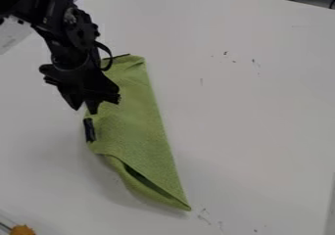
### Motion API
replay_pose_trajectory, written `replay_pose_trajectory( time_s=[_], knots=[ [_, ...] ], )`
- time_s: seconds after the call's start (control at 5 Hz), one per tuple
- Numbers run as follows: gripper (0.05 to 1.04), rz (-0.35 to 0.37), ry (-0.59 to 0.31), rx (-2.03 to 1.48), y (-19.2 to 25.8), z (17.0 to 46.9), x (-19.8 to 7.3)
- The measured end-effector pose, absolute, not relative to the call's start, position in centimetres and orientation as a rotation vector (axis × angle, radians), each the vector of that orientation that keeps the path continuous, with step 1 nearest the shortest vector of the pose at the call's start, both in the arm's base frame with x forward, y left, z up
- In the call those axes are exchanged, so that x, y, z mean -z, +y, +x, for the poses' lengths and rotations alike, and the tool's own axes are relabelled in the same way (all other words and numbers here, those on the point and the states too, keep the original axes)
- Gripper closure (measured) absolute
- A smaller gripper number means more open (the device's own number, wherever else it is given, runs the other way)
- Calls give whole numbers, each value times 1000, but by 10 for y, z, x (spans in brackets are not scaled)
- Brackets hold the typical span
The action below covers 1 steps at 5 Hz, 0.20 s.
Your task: Fold the cloth from top right to bottom left
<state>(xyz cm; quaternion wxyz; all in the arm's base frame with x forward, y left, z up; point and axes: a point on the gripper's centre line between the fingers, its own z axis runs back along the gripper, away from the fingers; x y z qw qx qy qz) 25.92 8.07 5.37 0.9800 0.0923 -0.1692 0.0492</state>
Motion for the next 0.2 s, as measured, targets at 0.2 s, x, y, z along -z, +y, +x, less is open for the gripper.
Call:
replay_pose_trajectory(
  time_s=[0.2],
  knots=[
    [268, 241, -304, -87, 81, 256, -69]
  ],
)
